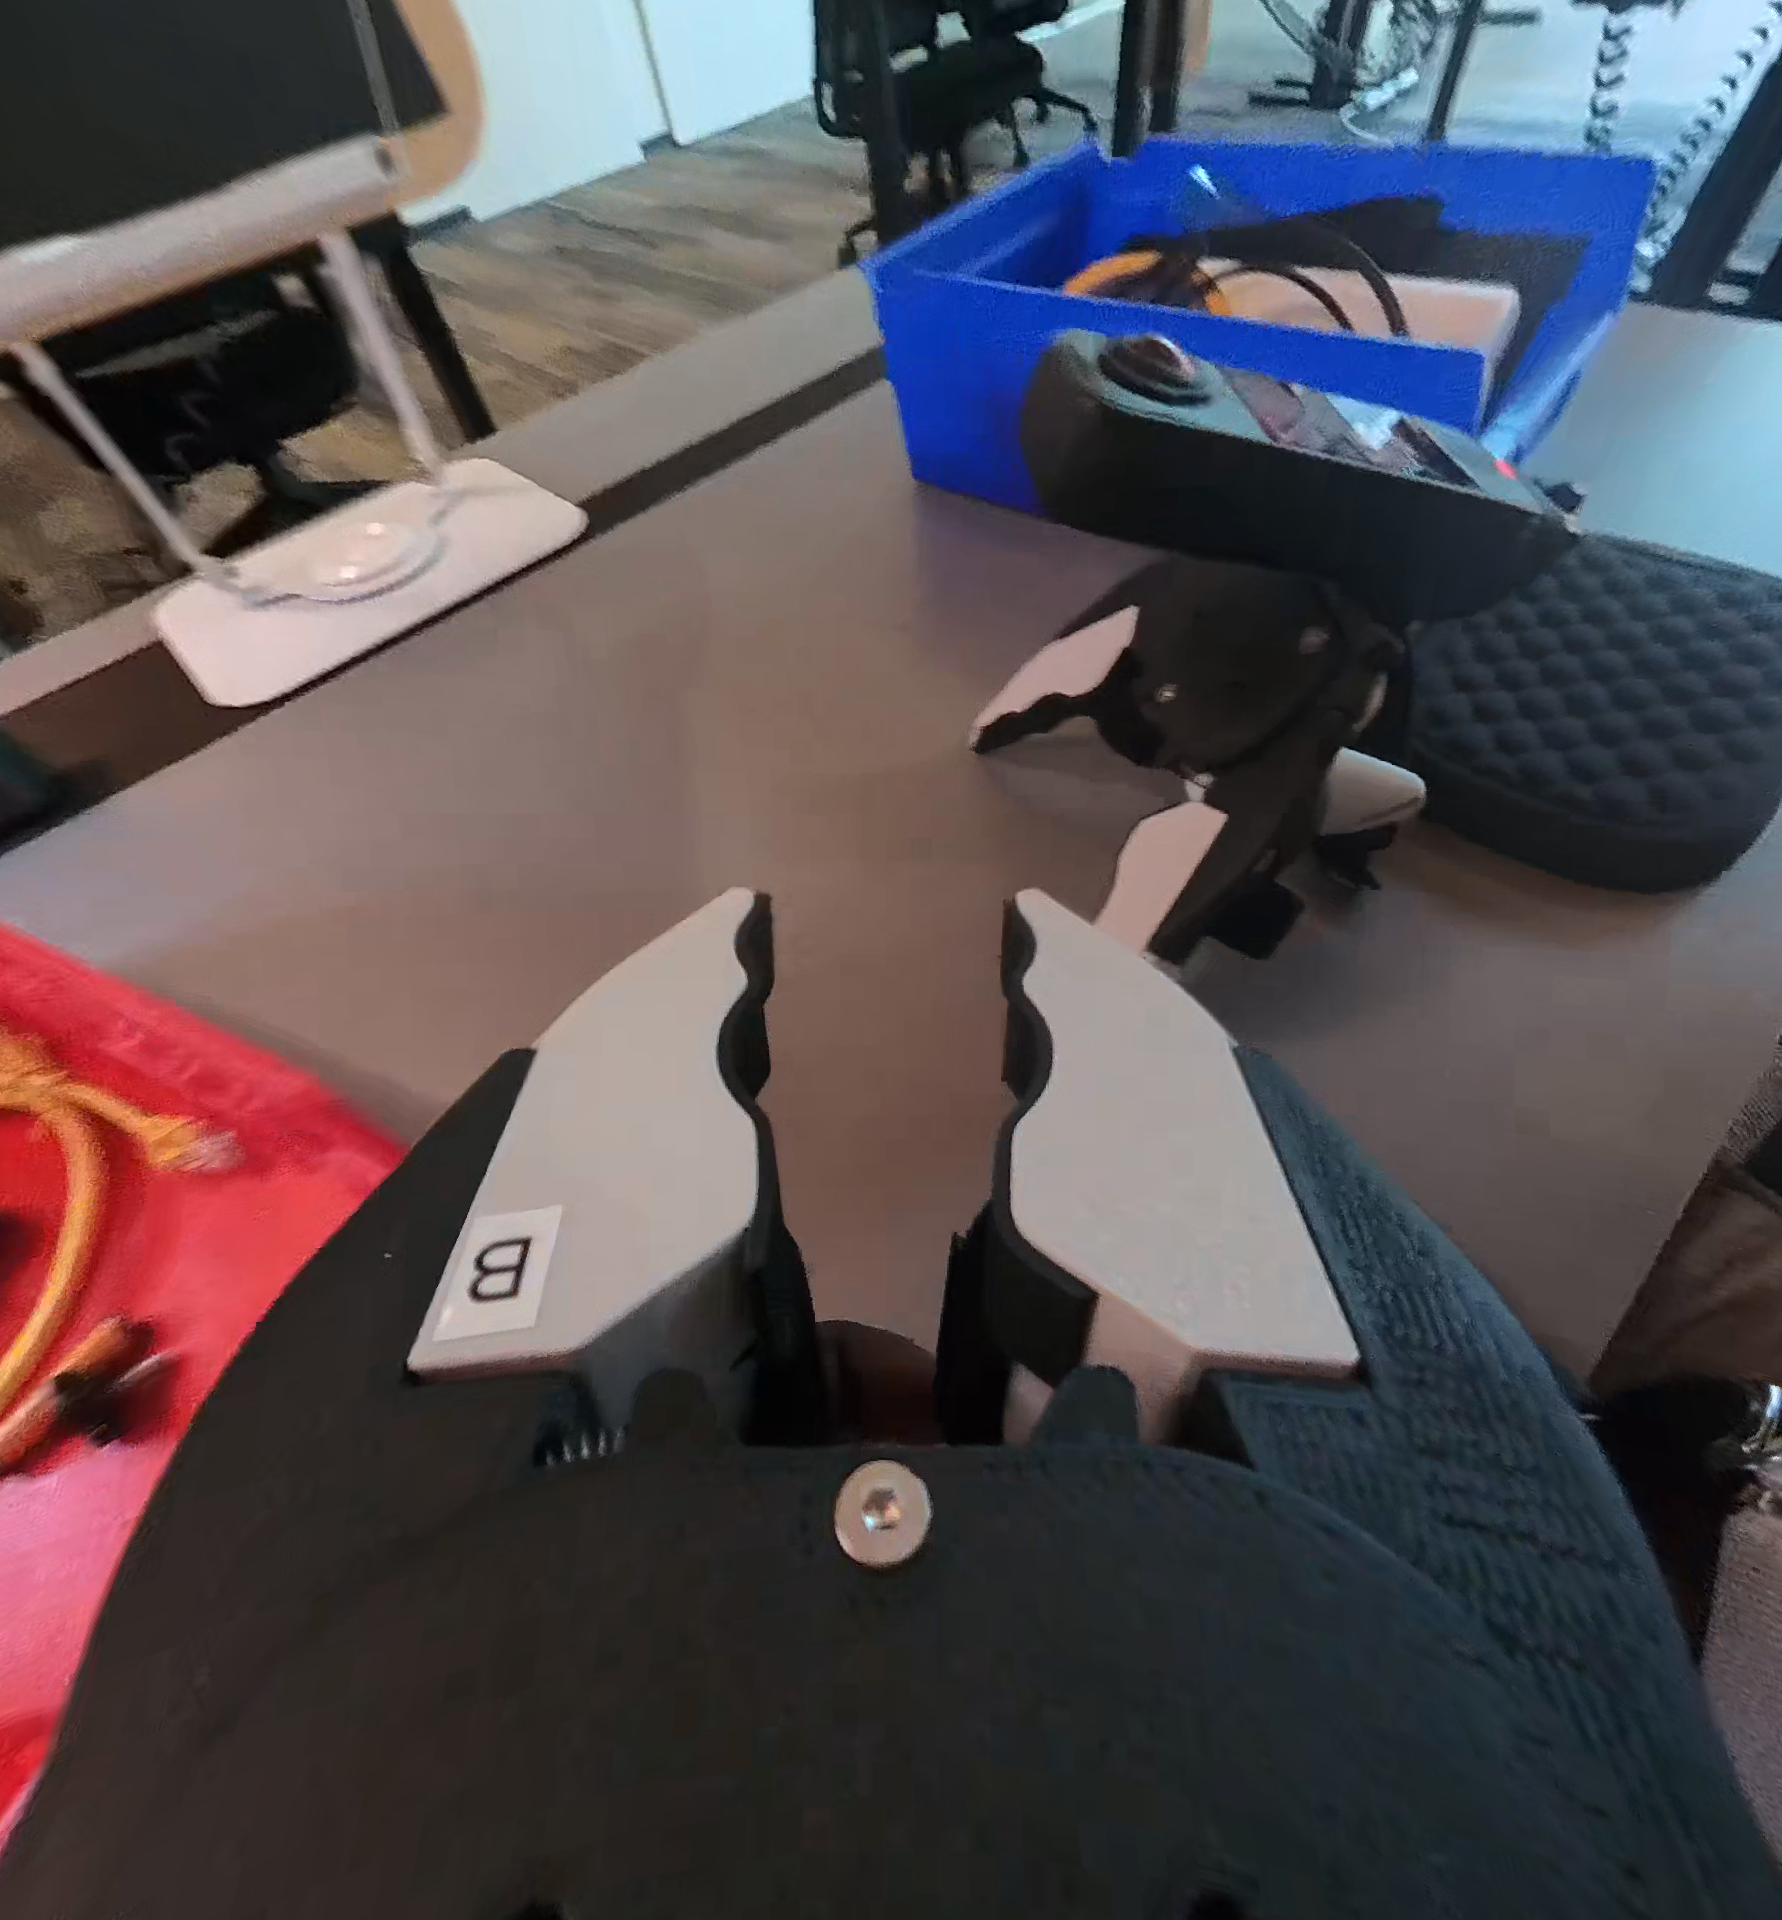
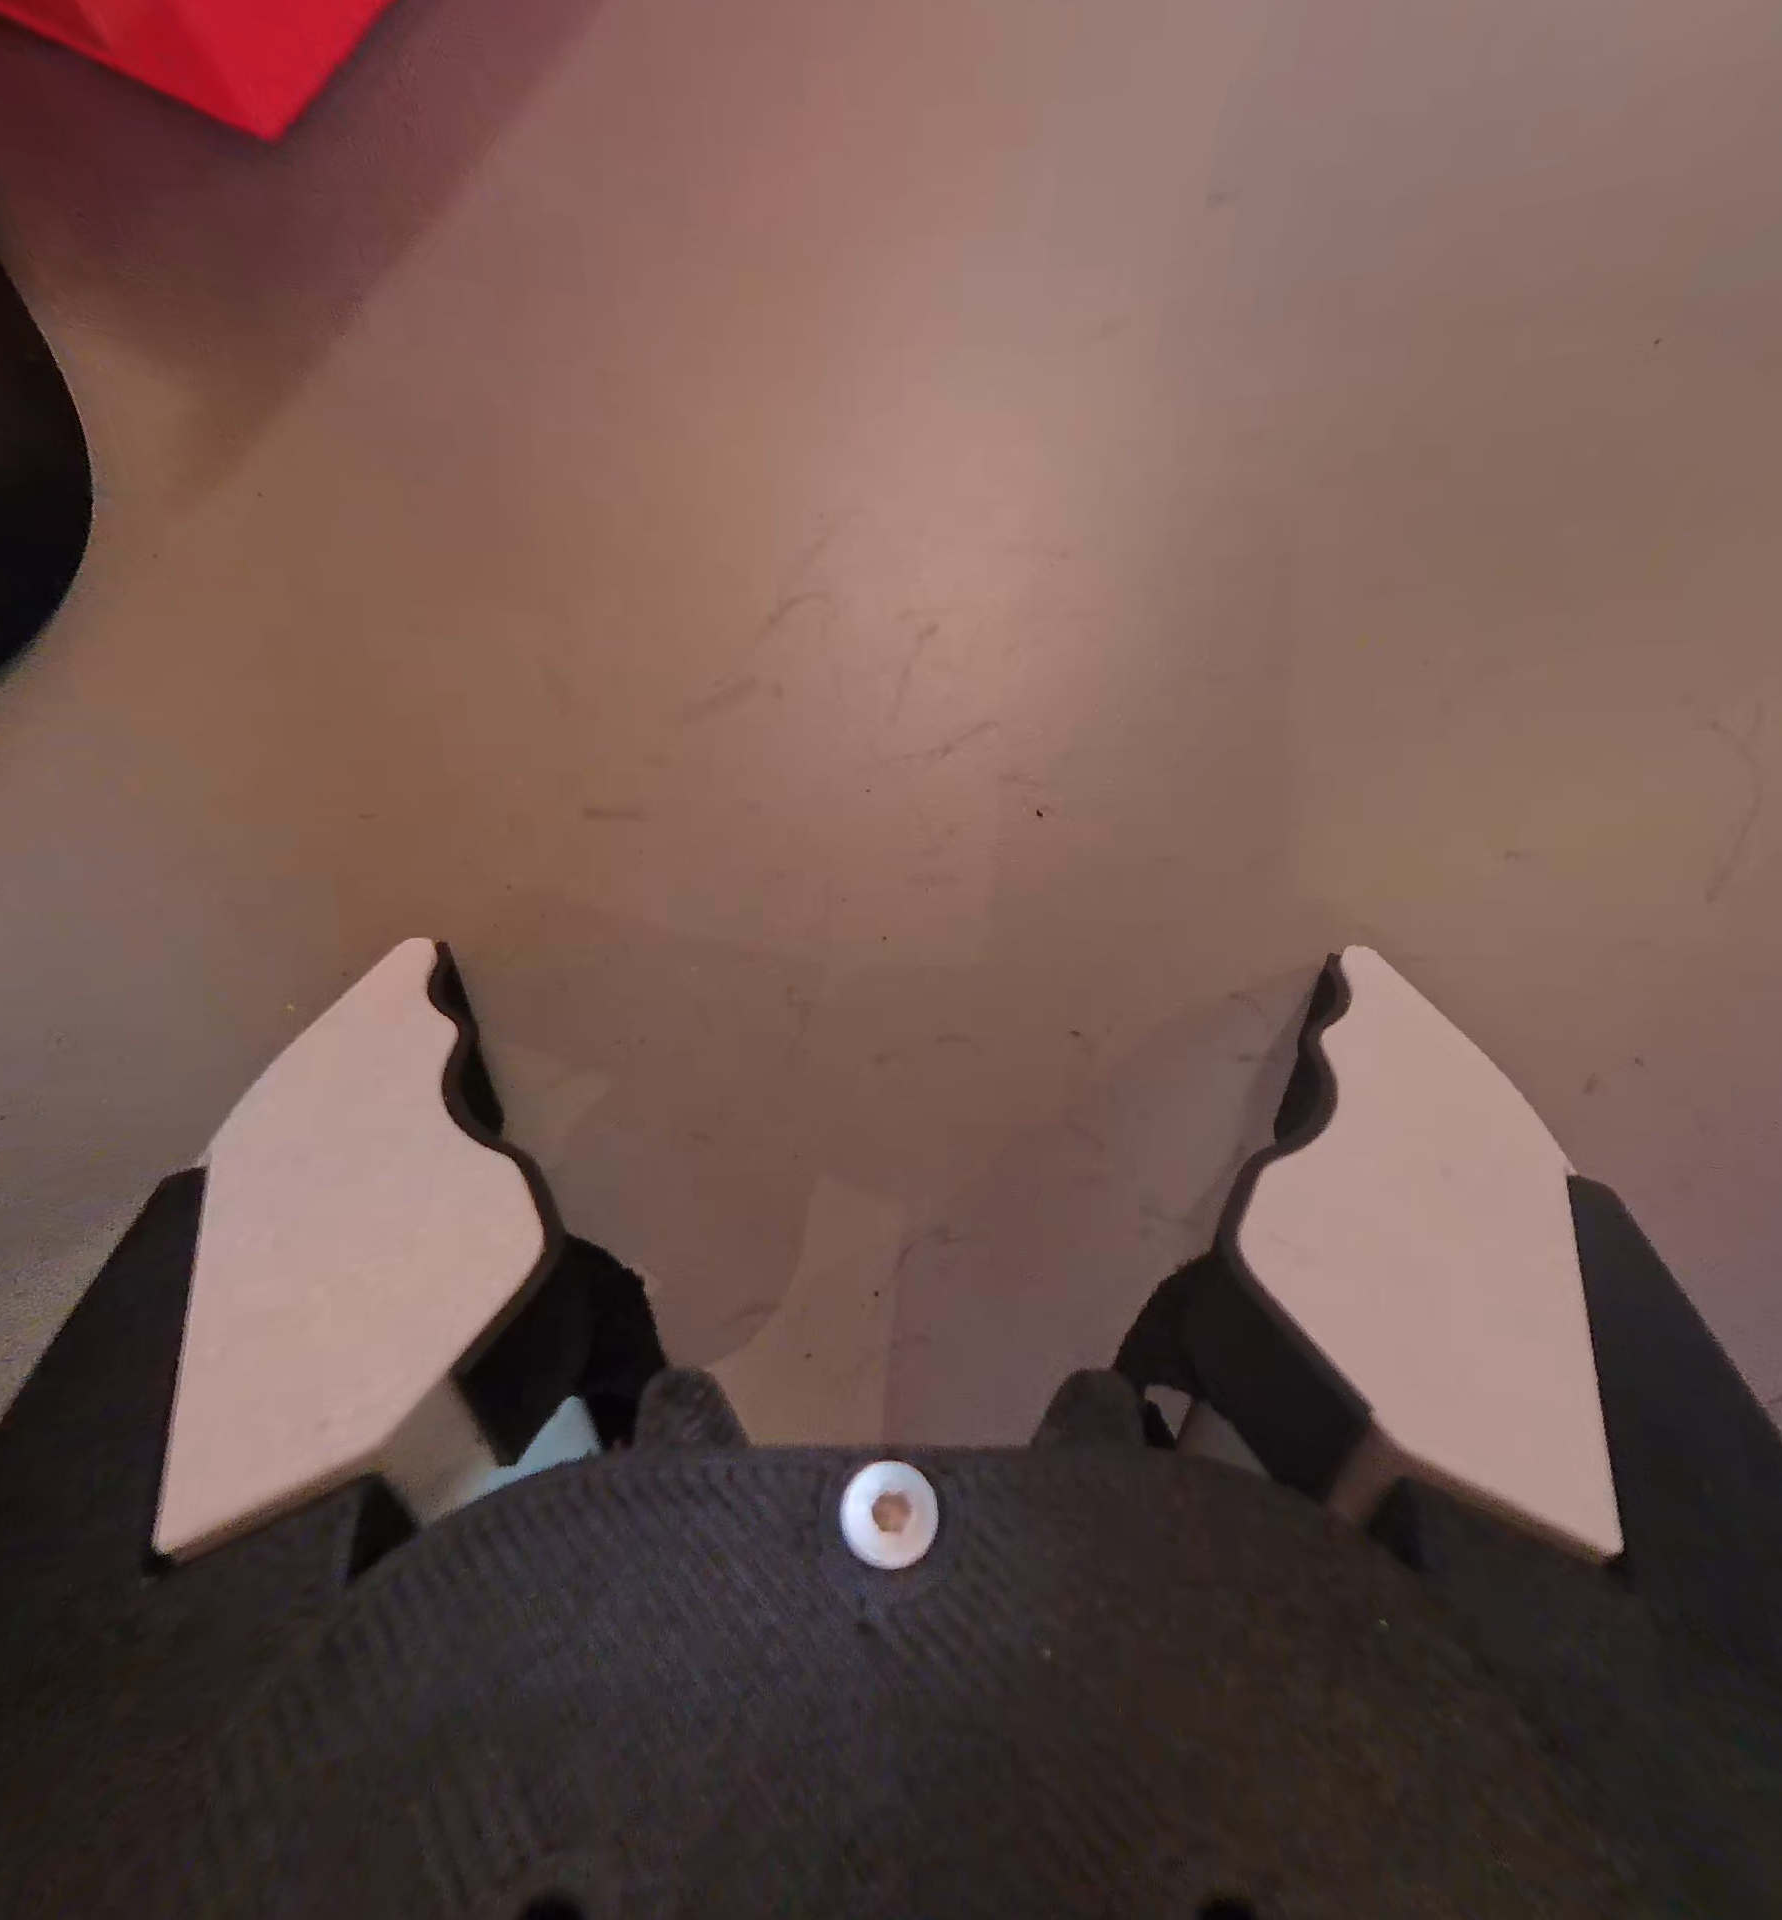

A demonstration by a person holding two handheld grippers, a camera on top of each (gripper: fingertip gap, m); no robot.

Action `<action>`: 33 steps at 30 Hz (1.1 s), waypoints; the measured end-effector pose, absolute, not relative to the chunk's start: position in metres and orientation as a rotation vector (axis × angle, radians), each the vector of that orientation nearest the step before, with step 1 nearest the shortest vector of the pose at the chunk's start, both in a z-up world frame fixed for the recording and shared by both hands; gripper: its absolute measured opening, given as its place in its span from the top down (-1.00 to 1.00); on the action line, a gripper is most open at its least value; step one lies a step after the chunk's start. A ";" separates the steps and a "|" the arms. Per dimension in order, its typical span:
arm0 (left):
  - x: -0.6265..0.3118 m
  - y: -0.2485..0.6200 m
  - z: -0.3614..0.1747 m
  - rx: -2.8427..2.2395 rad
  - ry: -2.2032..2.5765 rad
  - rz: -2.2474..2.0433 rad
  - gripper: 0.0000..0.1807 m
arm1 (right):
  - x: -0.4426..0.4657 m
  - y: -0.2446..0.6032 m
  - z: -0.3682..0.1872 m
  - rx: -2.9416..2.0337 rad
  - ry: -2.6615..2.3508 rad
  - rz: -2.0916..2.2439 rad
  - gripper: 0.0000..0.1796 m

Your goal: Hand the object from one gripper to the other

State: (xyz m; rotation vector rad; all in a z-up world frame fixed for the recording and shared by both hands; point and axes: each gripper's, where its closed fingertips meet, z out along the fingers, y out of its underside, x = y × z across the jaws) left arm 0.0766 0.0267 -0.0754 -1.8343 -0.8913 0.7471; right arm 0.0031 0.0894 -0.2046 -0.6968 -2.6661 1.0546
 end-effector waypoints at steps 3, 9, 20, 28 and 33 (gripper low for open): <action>0.085 -0.007 -0.059 -1.762 -0.936 0.807 0.54 | 0.003 0.089 -0.205 -0.697 -2.666 1.055 -0.62; 0.110 -0.077 -0.035 -1.613 -1.040 0.931 0.53 | 0.003 0.089 -0.205 -0.697 -2.666 1.055 -0.62; 0.136 -0.111 -0.019 -1.525 -1.050 1.021 0.53 | 0.003 0.089 -0.205 -0.697 -2.666 1.055 -0.62; 0.115 -0.144 -0.047 -1.685 -1.269 0.957 0.20 | 0.002 0.089 -0.205 -0.696 -2.667 1.055 -0.62; 0.083 -0.164 -0.080 -2.000 -1.406 0.846 0.17 | 0.002 0.089 -0.205 -0.696 -2.667 1.055 -0.62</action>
